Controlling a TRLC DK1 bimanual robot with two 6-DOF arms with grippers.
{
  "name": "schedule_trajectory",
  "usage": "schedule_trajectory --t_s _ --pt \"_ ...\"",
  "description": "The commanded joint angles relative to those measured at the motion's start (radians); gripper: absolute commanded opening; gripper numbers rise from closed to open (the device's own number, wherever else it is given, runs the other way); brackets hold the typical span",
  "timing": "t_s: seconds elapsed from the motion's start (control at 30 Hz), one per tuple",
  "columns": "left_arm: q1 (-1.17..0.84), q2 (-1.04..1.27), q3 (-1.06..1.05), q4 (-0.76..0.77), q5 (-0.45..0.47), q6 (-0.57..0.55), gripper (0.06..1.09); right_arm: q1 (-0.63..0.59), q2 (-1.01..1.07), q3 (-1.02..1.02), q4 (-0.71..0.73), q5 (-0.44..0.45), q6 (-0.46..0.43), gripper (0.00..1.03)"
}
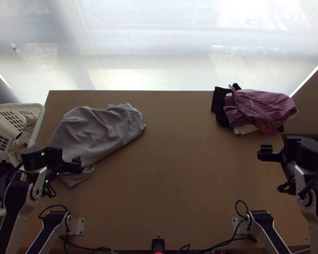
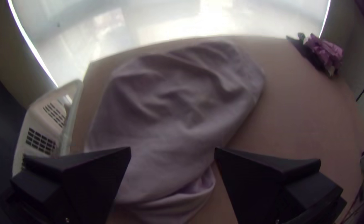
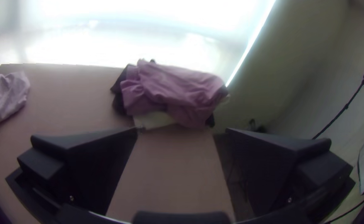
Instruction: Fold the t-shirt
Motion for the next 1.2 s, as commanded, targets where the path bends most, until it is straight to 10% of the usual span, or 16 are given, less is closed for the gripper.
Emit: schedule_trajectory --t_s 0.0,0.13,0.5,1.17 --pt "0.103 0.175 0.035 -0.179 0.007 0.07 1.04 0.126 0.239 0.295 -0.389 -0.086 0.171 0.98" --pt "0.233 0.232 0.046 -0.187 -0.004 0.273 1.03 0.133 0.306 0.37 -0.488 -0.309 0.19 0.98" --pt "0.586 0.416 0.13 -0.063 -0.008 0.662 1.03 0.429 0.417 0.507 -0.567 -0.324 0.088 0.98" --pt "0.589 0.71 0.164 -0.014 0.041 0.599 0.74 0.429 0.457 0.554 -0.567 -0.324 0.087 0.98"
